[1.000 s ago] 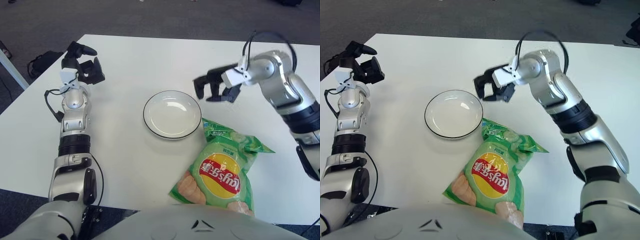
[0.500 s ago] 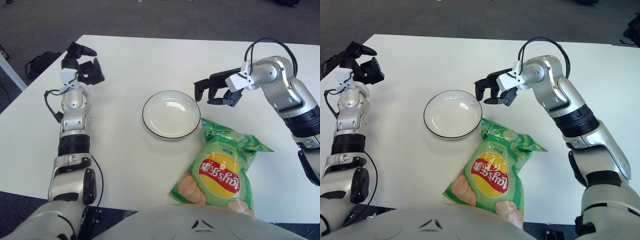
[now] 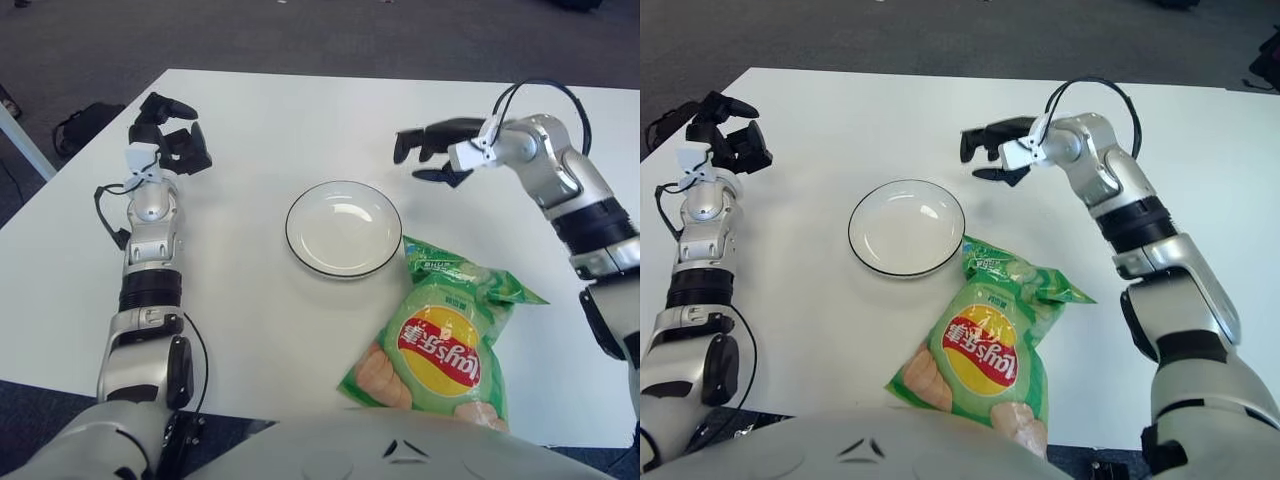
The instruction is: Put the snack into the plate.
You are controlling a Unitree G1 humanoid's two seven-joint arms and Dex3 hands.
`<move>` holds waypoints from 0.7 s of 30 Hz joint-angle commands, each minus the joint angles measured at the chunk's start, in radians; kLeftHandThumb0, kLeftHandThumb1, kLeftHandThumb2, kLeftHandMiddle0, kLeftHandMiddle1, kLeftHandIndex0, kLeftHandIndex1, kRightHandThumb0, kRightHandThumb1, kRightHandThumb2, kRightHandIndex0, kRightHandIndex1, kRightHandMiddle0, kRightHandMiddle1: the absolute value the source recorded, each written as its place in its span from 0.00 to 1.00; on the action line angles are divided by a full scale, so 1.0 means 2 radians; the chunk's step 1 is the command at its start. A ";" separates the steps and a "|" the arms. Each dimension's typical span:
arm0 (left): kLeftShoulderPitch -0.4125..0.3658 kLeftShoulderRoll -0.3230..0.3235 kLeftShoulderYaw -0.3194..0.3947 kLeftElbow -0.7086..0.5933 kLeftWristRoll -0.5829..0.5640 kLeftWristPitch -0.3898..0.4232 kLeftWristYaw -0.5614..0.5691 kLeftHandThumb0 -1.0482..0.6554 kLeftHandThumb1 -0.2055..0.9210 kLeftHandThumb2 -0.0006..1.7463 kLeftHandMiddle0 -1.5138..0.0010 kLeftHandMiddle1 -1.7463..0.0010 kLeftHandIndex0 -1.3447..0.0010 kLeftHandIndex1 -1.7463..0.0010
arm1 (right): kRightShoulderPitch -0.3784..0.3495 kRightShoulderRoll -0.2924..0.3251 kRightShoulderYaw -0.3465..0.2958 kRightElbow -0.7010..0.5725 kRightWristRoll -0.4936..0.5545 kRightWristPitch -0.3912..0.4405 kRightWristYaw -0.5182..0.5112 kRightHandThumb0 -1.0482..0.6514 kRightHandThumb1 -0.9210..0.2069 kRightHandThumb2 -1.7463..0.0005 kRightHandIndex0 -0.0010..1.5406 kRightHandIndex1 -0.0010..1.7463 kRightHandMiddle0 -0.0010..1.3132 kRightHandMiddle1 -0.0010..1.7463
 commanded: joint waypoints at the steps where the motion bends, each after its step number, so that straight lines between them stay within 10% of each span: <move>1: -0.013 -0.005 -0.009 0.000 0.001 -0.020 -0.006 0.36 0.59 0.65 0.23 0.00 0.62 0.00 | -0.014 0.017 -0.018 0.028 -0.010 0.008 -0.051 0.25 0.00 0.39 0.16 0.43 0.00 0.57; 21: -0.007 -0.018 -0.034 -0.004 0.035 -0.054 0.013 0.36 0.61 0.64 0.36 0.00 0.64 0.00 | -0.031 0.058 -0.038 0.104 -0.001 0.076 -0.125 0.24 0.00 0.37 0.14 0.37 0.00 0.58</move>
